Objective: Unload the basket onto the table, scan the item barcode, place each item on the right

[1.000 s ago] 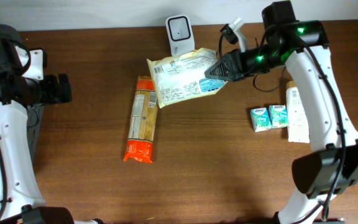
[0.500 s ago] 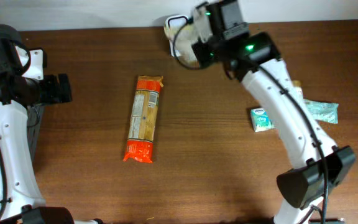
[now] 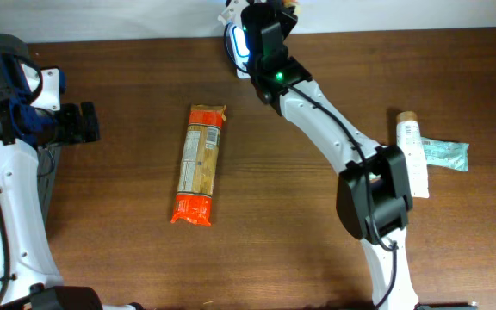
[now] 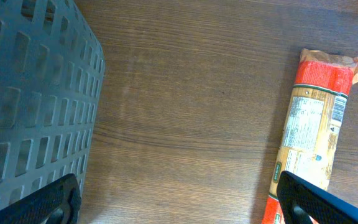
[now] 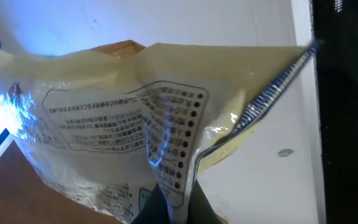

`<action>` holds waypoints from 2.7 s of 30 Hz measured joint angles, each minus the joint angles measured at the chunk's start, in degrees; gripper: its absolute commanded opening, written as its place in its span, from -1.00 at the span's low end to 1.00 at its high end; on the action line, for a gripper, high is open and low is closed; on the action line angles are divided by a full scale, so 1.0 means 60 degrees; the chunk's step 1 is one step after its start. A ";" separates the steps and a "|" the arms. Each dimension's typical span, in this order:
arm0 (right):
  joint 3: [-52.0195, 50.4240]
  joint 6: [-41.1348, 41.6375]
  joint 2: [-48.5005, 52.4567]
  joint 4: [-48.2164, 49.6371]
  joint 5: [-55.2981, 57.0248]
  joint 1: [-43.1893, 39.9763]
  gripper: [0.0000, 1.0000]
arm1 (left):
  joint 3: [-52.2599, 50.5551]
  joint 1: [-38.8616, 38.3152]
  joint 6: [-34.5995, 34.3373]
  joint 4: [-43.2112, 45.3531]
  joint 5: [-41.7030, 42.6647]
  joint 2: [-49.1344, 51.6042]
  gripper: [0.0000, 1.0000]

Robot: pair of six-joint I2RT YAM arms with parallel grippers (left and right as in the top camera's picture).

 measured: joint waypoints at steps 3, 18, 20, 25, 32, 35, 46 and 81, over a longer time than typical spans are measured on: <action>-0.0011 -0.0288 0.0186 0.0667 0.0000 -0.0040 -0.92 | 0.0000 0.0000 0.0004 0.0004 0.0000 0.0000 0.98; -0.0007 -0.1749 0.0229 0.1934 -0.1767 -0.0477 -0.92 | 0.0000 0.0000 0.0000 0.0004 -0.0004 0.0000 0.98; -0.0007 -0.1883 0.0361 0.2106 -0.1796 -0.0506 -0.92 | 0.0000 0.0000 0.0000 0.0000 0.0000 0.0000 0.99; -0.0011 -0.2776 0.1009 0.2659 -0.1865 -0.0565 -0.92 | 0.0000 0.0000 0.0000 0.0000 0.0000 0.0000 0.98; -0.0011 -0.2987 0.1100 0.2688 -0.1865 -0.0576 -0.92 | 0.0000 0.0000 0.0000 0.0000 0.0000 0.0000 0.98; -0.0011 -0.2991 0.1100 0.2688 -0.1865 -0.0605 -0.92 | 0.0000 0.0000 0.0000 0.0000 0.0000 0.0000 0.98; -0.0011 -0.2991 0.1100 0.2579 -0.1942 -0.0790 -0.92 | 0.0000 0.0000 0.0000 0.0000 0.0000 0.0000 0.98; -0.0018 -0.1319 0.0747 0.1075 -0.2484 -0.0790 -0.92 | 0.0000 0.0000 0.0000 -0.0004 0.0000 0.0000 0.98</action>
